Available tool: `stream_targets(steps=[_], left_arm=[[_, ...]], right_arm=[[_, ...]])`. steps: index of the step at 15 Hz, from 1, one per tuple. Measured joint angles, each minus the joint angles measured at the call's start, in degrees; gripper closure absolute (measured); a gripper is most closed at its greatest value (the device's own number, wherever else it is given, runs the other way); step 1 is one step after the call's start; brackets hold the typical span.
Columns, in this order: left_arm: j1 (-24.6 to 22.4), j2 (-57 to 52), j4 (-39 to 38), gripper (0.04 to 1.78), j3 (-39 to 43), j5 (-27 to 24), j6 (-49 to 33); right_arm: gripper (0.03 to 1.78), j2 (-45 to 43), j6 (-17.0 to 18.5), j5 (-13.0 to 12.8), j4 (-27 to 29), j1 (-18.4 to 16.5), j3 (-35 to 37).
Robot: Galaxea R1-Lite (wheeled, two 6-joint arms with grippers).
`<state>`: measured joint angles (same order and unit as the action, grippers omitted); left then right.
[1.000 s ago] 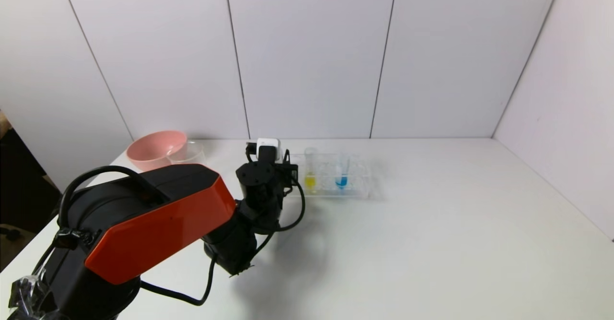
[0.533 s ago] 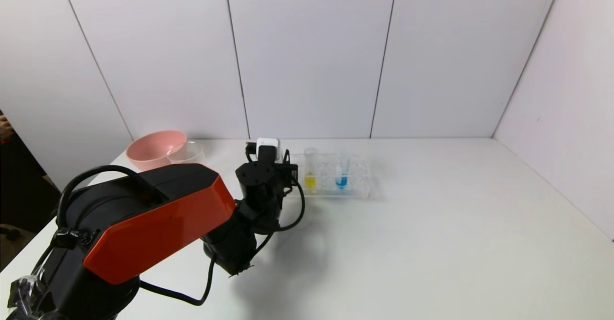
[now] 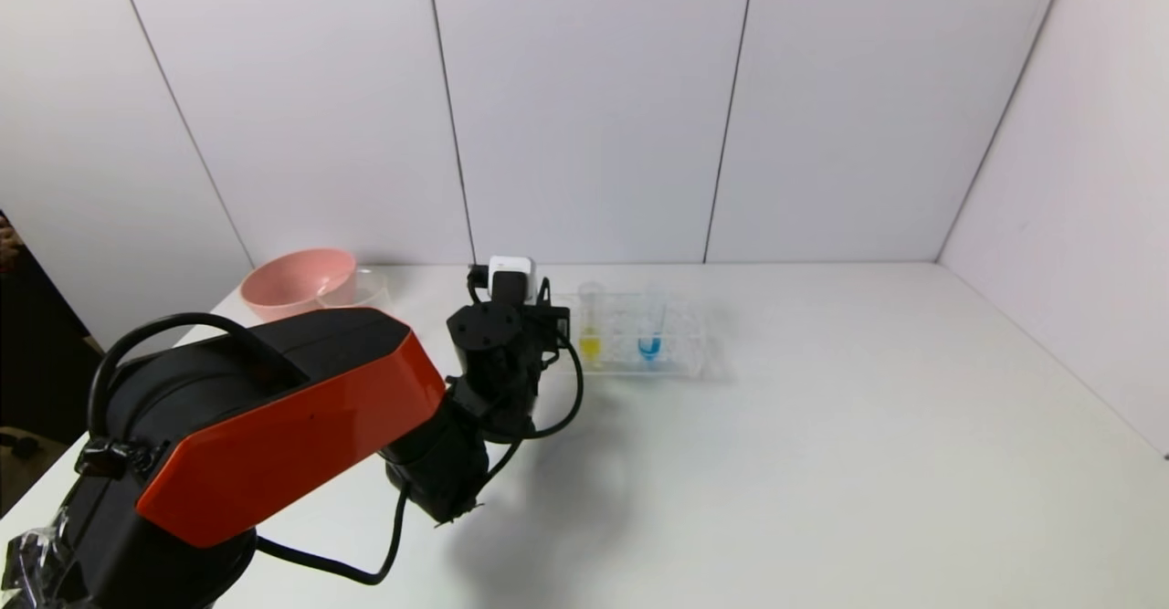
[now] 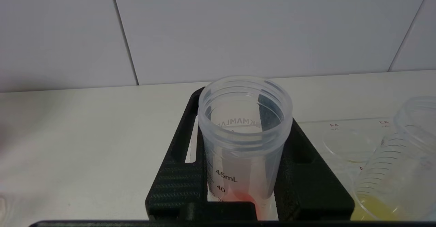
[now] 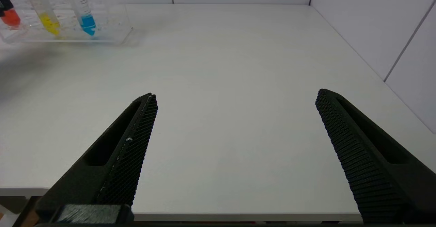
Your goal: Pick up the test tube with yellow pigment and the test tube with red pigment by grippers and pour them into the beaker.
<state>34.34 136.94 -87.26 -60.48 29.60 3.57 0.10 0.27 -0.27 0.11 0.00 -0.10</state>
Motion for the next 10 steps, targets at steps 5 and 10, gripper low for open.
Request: stream_targets(steps=[5, 10], left_arm=[[0.05, -0.30, 0.09, 1.29, 0.11, -0.02, 0.00], [0.02, -1.22, 0.11, 1.29, 0.65, -0.06, 0.01]], right_arm=[[0.11, 0.00, -0.02, 0.02, 0.00, 0.00, 0.00], [0.11, 0.00, 0.00, 0.00, 0.00, 0.00, 0.00]])
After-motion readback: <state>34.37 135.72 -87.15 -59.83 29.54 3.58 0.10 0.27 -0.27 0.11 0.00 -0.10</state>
